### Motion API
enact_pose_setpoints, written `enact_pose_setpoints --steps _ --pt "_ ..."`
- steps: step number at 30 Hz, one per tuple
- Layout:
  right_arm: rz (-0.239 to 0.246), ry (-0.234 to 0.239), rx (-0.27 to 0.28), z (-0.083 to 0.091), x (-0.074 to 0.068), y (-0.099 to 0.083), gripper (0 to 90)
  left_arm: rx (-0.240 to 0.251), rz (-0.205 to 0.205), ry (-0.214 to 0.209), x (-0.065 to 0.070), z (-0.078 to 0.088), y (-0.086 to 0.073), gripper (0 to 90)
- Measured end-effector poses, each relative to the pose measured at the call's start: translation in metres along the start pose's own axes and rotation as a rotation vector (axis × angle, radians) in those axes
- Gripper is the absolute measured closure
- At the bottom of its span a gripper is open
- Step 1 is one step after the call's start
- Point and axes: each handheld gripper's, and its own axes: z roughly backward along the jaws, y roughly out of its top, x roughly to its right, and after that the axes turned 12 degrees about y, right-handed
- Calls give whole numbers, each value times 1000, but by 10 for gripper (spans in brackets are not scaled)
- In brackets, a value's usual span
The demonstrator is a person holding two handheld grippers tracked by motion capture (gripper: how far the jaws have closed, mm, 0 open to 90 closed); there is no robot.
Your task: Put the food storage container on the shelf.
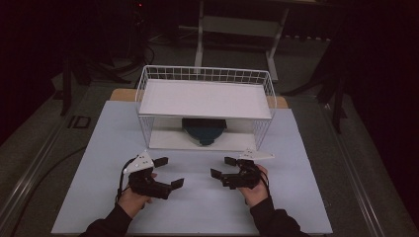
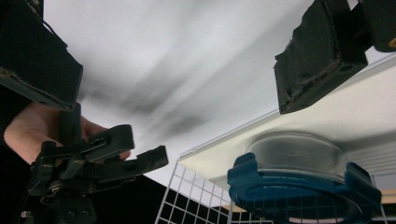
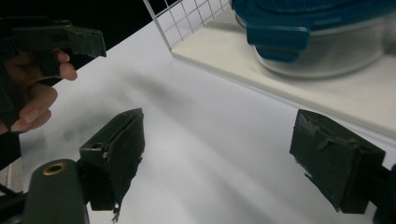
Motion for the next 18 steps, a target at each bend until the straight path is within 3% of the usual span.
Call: enact_pose_setpoints --steps 1,6,18 --pt "19 -10 -9 5 -1 -5 172 1 -6 -4 1 -1 -2 15" --pt "24 -26 -1 13 1 -12 173 -9 -16 -4 1 -2 -3 15" --pt "-12 -76 26 30 14 -22 183 8 -50 -1 1 -1 -4 15"
